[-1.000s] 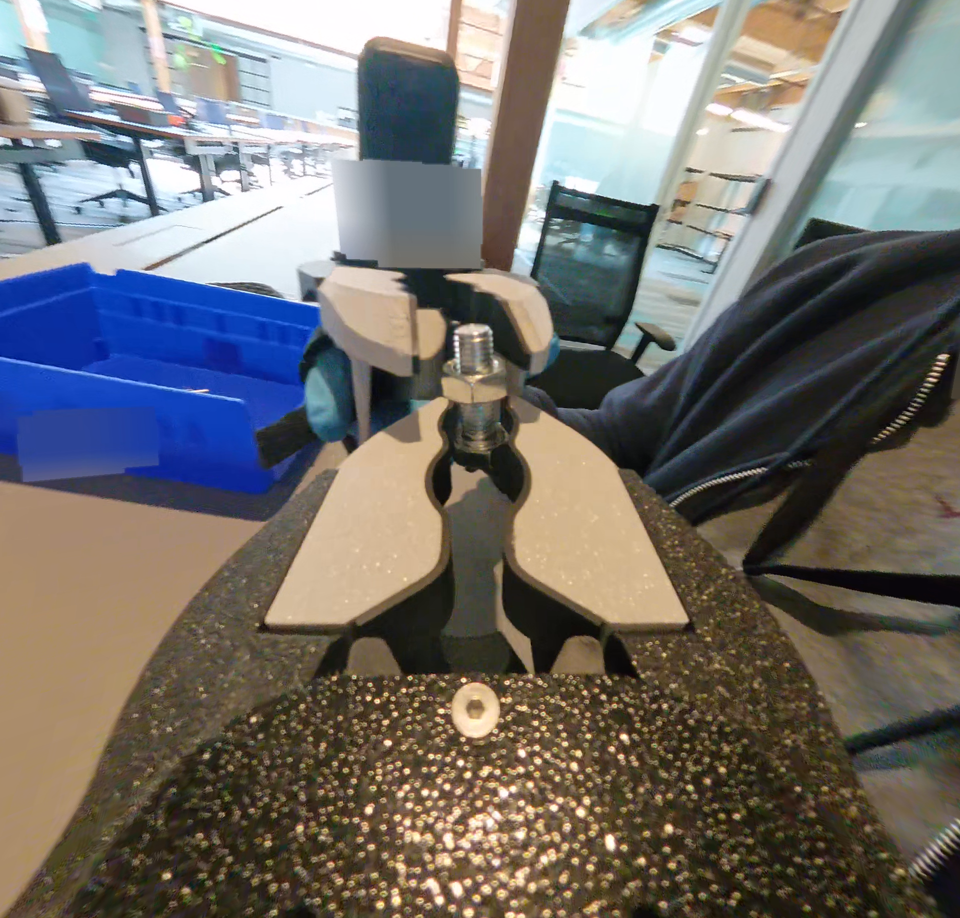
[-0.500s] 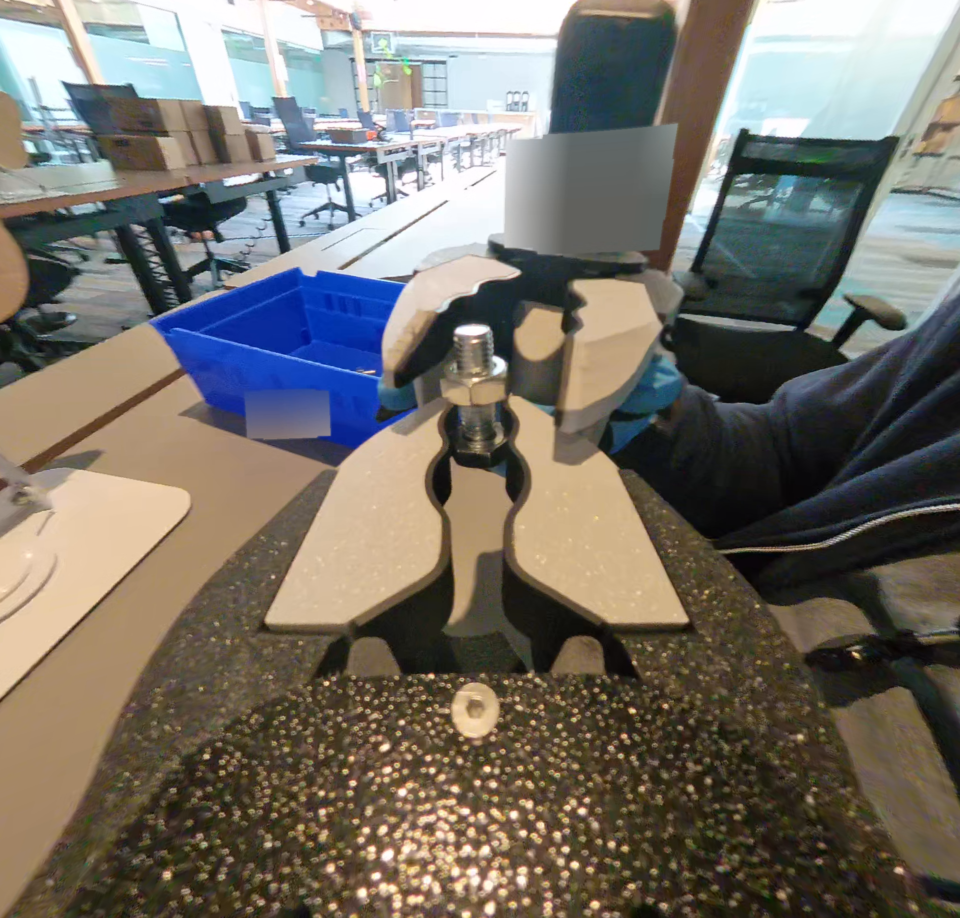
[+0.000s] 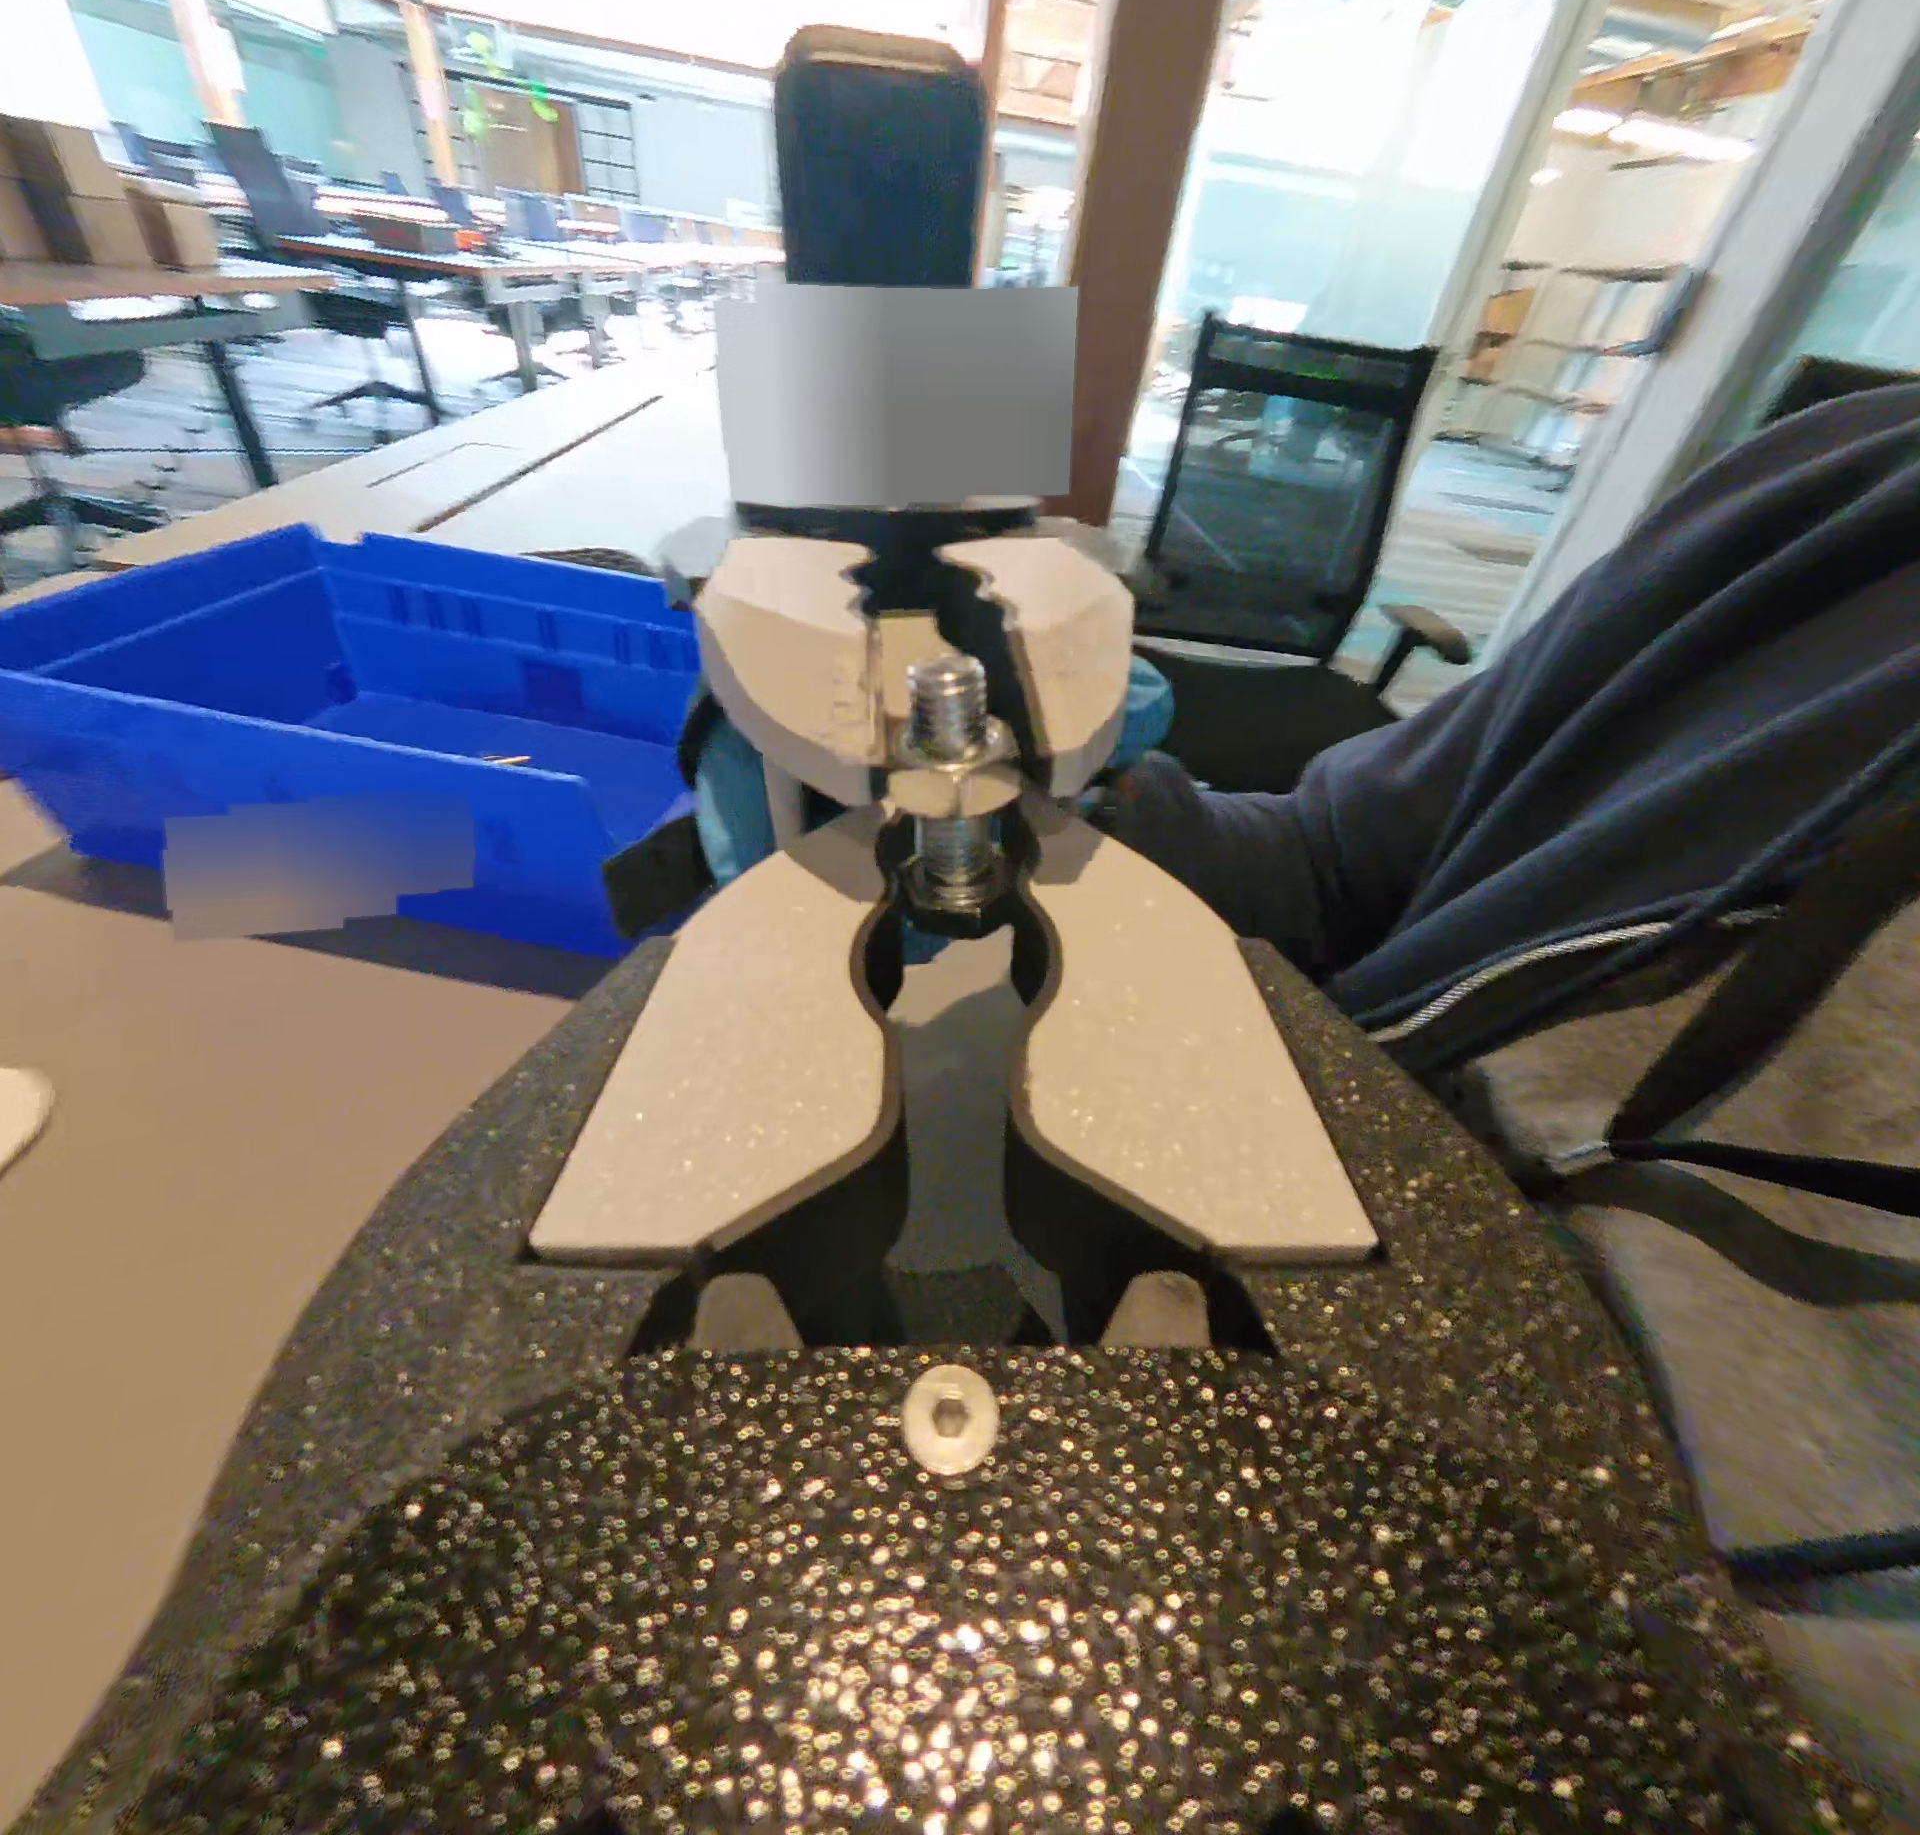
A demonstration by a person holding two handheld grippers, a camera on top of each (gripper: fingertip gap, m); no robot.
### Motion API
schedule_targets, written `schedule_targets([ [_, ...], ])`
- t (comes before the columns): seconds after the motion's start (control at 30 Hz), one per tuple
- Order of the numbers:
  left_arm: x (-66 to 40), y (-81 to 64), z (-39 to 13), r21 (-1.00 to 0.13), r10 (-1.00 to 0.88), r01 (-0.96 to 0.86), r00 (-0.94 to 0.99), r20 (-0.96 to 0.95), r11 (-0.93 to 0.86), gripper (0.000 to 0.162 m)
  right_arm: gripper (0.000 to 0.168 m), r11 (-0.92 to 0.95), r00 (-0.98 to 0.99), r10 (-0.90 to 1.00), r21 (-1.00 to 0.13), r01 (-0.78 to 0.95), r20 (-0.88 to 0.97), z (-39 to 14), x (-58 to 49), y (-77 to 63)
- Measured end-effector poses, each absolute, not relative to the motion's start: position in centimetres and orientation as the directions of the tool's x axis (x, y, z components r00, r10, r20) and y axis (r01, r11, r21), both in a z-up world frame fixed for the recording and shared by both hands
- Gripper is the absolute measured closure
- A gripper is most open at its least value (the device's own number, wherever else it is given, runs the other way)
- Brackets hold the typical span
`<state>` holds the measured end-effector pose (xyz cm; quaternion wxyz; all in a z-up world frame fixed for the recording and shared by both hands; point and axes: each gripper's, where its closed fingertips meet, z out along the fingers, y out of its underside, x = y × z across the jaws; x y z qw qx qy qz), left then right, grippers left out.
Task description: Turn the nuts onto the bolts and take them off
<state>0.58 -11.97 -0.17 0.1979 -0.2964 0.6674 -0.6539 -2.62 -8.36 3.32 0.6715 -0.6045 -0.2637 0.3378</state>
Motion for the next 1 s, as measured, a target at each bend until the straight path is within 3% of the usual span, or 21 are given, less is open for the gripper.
schedule_targets([
  [0.23,2.9,-8.6,-0.8,-0.992,-0.853,-0.101,-0.522,-0.011,0.075,0.147,0.15,0.066,0.859,0.509,-0.998,0.024,0.054,2.7,-0.7,-5.6],
  [0.33,2.5,-9.2,-0.6,-0.993,-0.819,-0.107,-0.572,0.03,0.039,0.147,0.133,0.066,0.806,0.591,-0.998,-0.01,0.031,2.8,-1.6,-6.2],
  [0.53,0.9,-11.2,0.2,-0.991,-0.683,-0.12,-0.72,0.123,-0.052,0.146,0.138,0.043,0.624,0.777,-0.98,-0.192,-0.088,4.0,-1.9,-8.6],
  [0.8,0.3,-12.2,-0.1,-0.99,-0.63,-0.137,-0.766,0.131,-0.038,0.146,0.146,0.013,0.618,0.783,-0.991,-0.134,-0.073,3.1,-2.5,-8.6],
  [1.0,2.5,-9.3,-0.7,-0.993,-0.82,-0.103,-0.572,0.011,0.058,0.146,0.151,0.036,0.785,0.619,-0.998,-0.059,-0.024,2.7,-1.1,-6.5],
])
